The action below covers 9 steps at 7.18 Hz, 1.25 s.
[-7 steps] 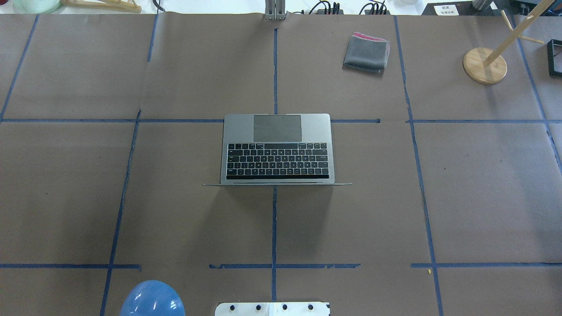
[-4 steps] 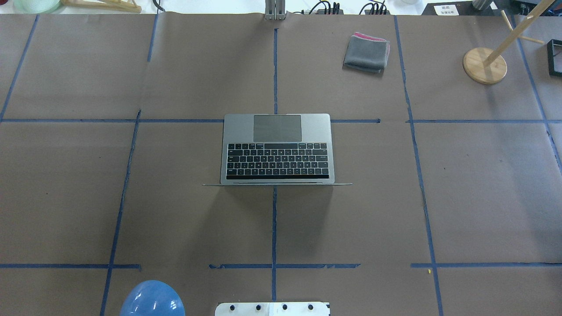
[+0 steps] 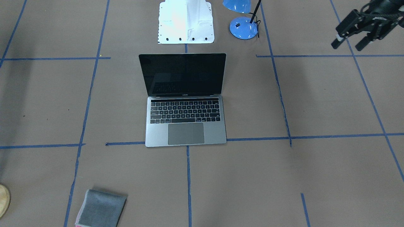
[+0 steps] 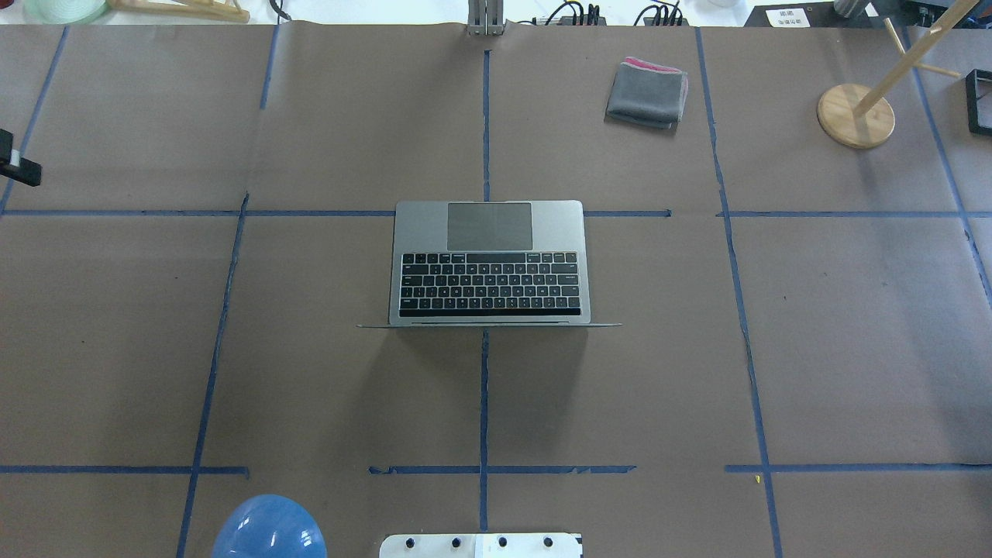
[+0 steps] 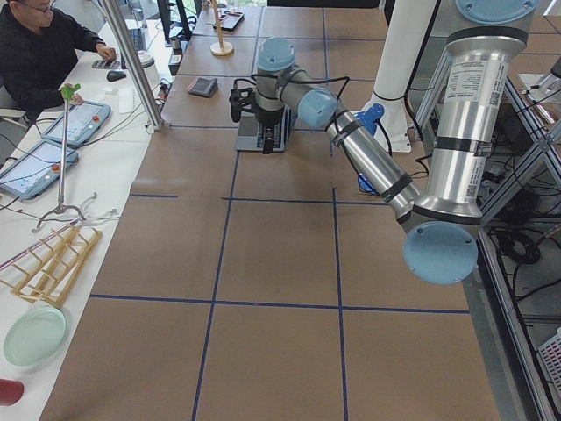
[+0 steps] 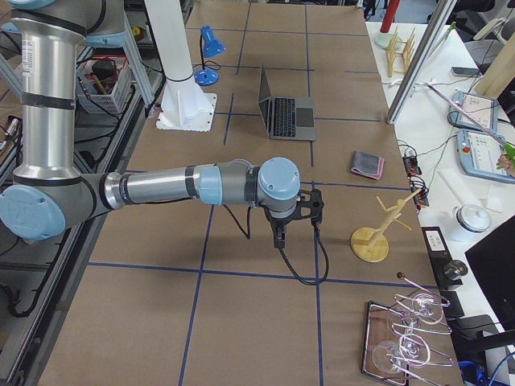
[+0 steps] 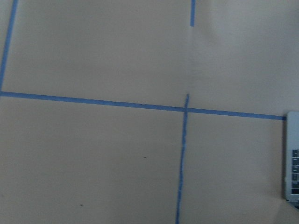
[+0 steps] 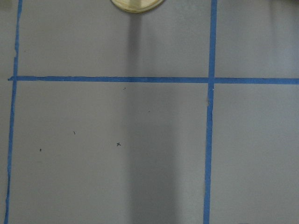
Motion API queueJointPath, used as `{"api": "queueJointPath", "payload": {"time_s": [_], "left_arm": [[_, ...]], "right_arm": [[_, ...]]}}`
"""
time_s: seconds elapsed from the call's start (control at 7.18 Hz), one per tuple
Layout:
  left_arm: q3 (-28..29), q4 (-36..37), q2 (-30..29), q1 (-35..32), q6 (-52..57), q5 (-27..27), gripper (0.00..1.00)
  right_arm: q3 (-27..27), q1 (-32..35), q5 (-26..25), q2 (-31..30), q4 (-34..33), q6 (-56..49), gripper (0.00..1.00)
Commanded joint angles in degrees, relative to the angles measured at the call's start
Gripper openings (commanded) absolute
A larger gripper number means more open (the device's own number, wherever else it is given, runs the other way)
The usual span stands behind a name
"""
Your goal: Close laptop
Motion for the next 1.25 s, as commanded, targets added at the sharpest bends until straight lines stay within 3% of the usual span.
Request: {"api": "queueJointPath", "payload": {"time_s": [0.0, 0.28, 0.42, 0.56, 0.7, 0.84, 0.98, 1.11], "left_arm": [[-3.50, -0.06, -5.92, 6.47, -13.47, 0.35, 0.73], [-3.59, 0.02, -13.21, 15.15, -24.64, 6.46, 0.38], [-3.59, 0.02, -14.81, 19.46, -27.47, 10.08, 0.21], [-3.59, 0.02, -15.78, 22.12, -27.67, 11.77, 0.05], [-3.50, 0.02, -16.84, 23.10, -27.76, 11.87, 0.00], [-3.50, 0.02, -16.93, 24.85, -28.98, 12.22, 0.00], [-3.42, 0.02, -17.37, 28.78, -32.65, 12.83, 0.00], [-3.24, 0.02, -18.77, 34.57, -33.82, 20.23, 0.00]], "right_arm": [[7.59, -4.74, 0.05, 0.16, 0.11, 12.72, 0.97], [12.97, -9.14, -0.13, 0.59, 2.46, 23.18, 0.75], [13.16, -11.94, -0.30, 0.51, 10.31, 33.59, 0.57], [13.25, -17.02, -4.13, 0.51, 21.18, 46.57, 0.38], [13.43, -22.38, -6.95, 0.68, 26.59, 53.66, 0.17], [14.21, -24.52, -6.55, 1.55, 26.91, 54.60, 0.04], [15.96, -26.97, -6.89, 1.65, 26.91, 54.70, 0.01], [17.81, -29.17, -7.07, 1.65, 26.83, 56.26, 0.00]]}}
